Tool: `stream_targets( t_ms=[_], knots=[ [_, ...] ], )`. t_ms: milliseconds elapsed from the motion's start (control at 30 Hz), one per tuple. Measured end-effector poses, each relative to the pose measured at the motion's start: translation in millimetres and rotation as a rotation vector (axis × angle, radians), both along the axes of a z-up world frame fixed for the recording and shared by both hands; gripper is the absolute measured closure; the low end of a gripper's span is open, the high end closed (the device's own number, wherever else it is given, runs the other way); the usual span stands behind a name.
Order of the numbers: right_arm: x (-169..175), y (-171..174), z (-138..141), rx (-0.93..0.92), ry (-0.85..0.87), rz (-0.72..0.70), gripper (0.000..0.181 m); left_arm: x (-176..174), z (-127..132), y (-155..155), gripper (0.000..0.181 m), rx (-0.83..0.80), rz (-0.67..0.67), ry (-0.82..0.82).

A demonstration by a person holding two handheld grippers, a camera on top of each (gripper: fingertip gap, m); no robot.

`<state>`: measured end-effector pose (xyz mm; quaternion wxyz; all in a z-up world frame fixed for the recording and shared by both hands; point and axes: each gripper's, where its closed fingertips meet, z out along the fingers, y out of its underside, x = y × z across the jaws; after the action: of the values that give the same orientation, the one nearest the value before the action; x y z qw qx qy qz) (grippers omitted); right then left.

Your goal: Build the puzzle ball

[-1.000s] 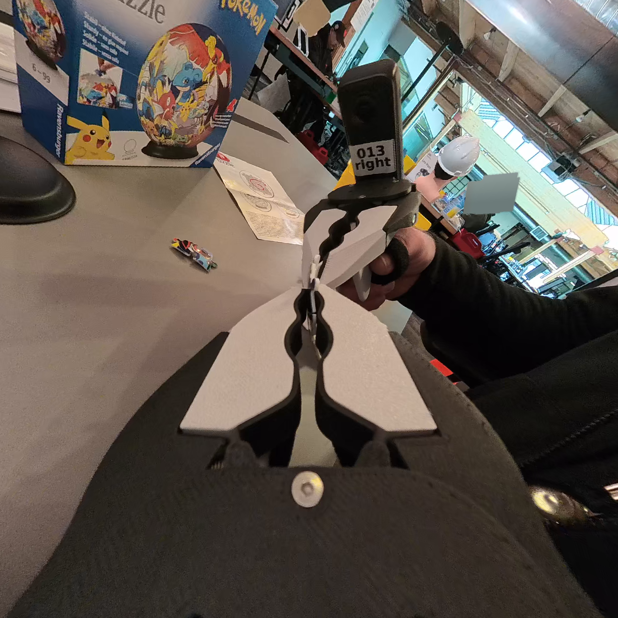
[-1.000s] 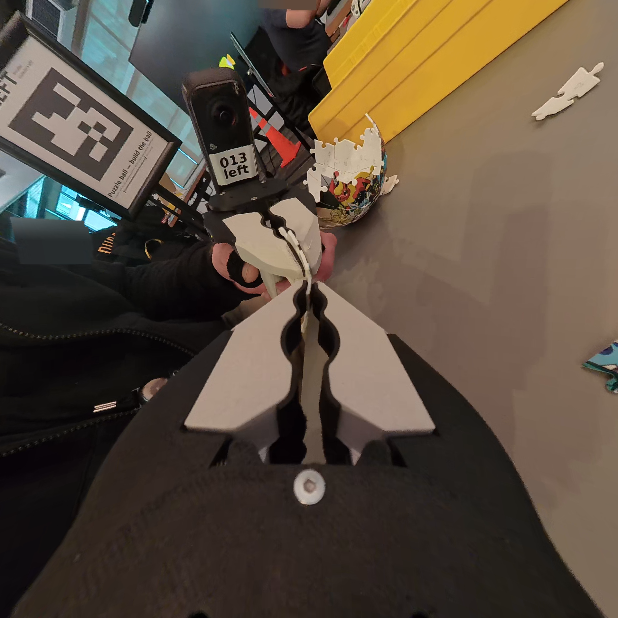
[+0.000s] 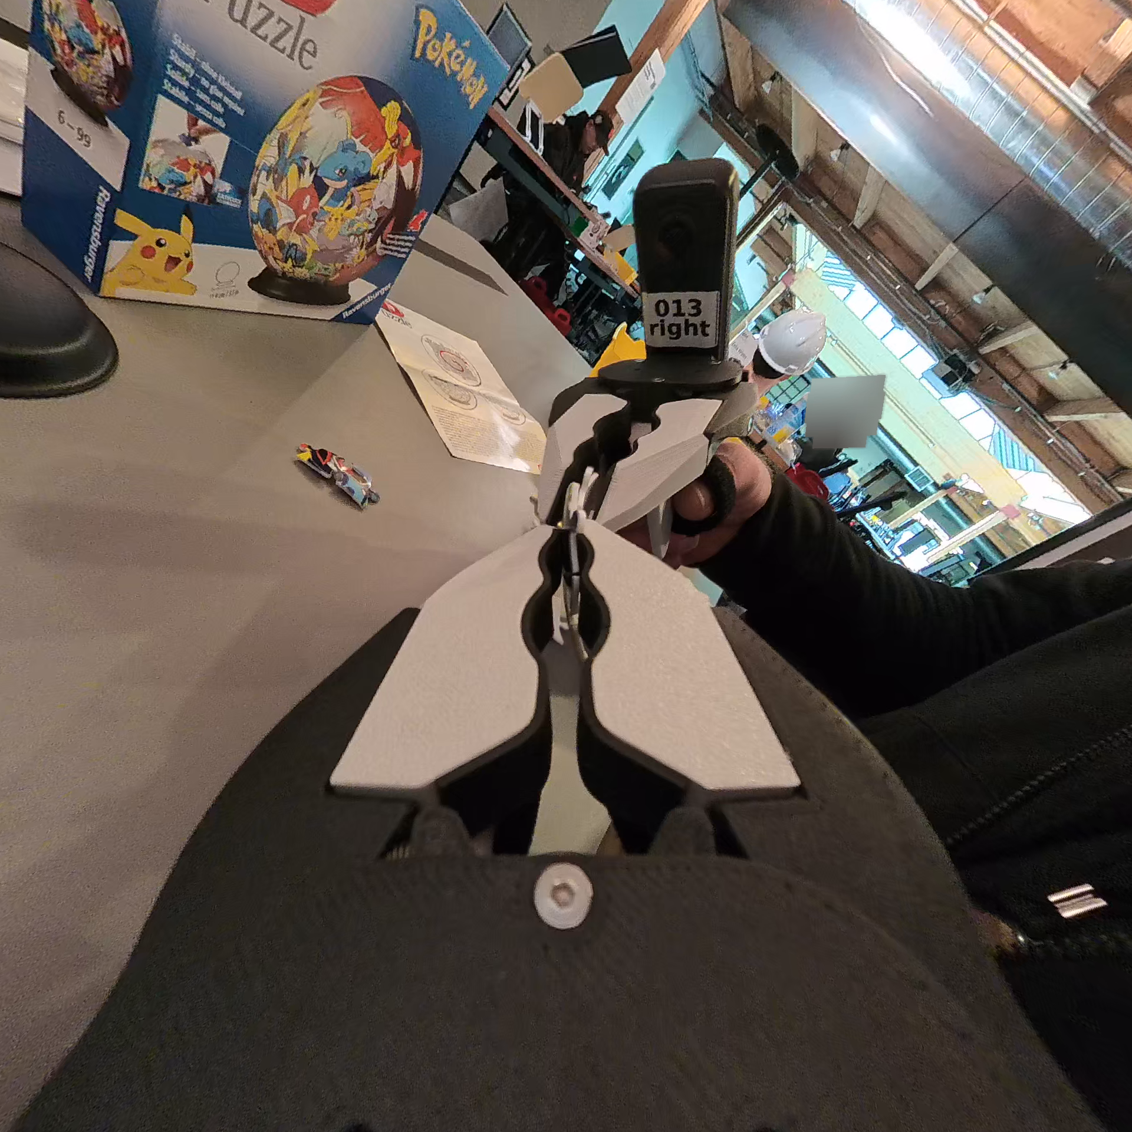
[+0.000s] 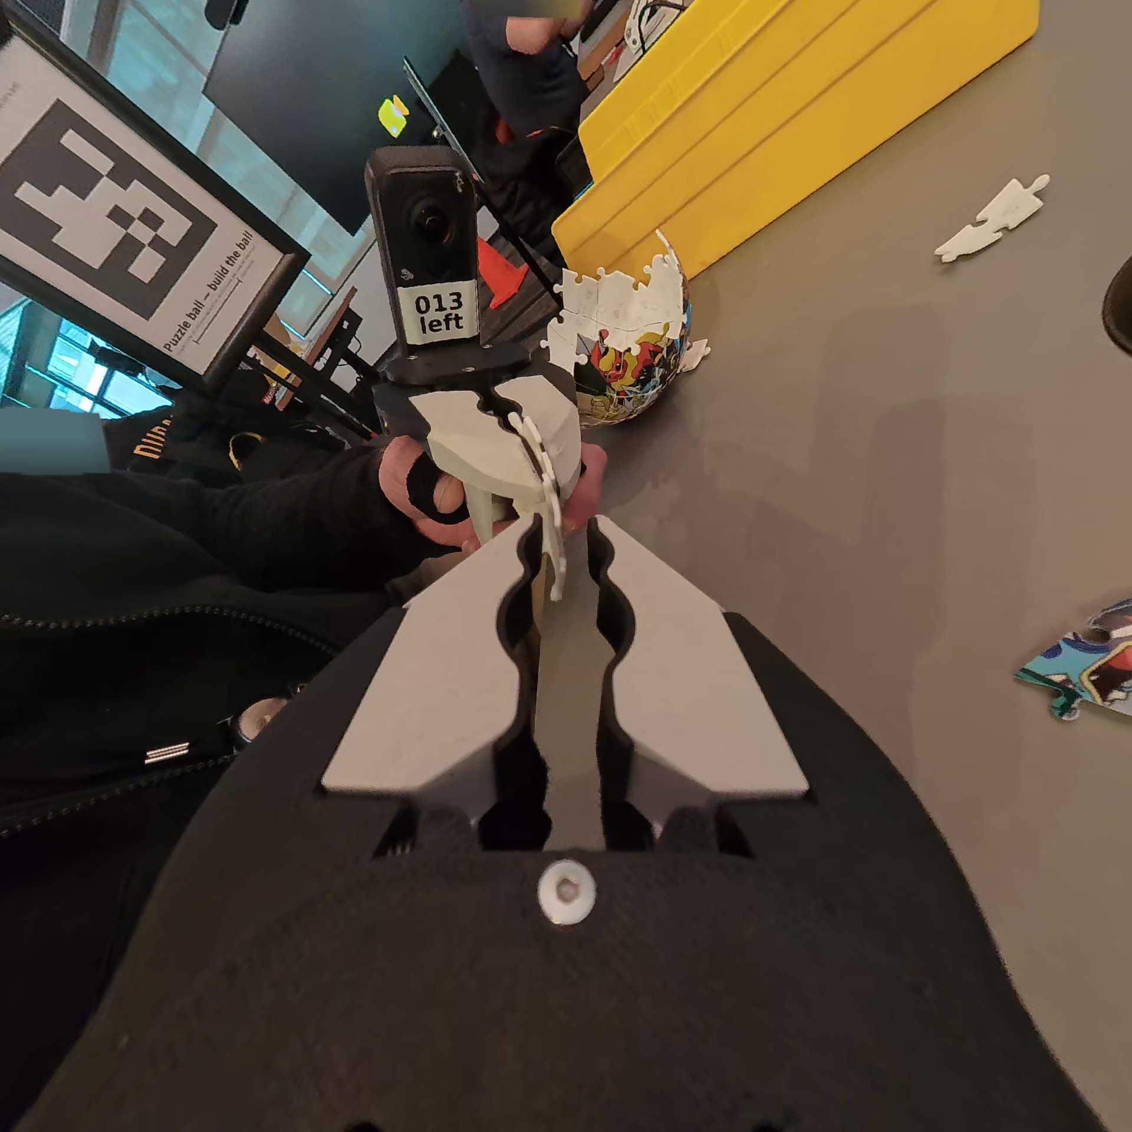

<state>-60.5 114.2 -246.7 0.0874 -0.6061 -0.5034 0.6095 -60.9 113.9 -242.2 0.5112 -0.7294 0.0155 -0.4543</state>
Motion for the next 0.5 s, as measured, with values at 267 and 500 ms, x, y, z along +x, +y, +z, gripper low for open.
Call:
stream_targets(
  t_ms=[267, 500],
  knots=[
    [0.7, -9.0, -0.4, -0.014, 0.004, 0.038, 0.177, 3.8, 2.4, -0.2, 0.179, 0.007, -0.004, -0.007],
    [0.6, -10.3, -1.2, -0.073, -0.006, 0.043, 0.18, 3.7, 0.4, -0.3, 0.179, 0.008, 0.0, 0.014]
  ],
)
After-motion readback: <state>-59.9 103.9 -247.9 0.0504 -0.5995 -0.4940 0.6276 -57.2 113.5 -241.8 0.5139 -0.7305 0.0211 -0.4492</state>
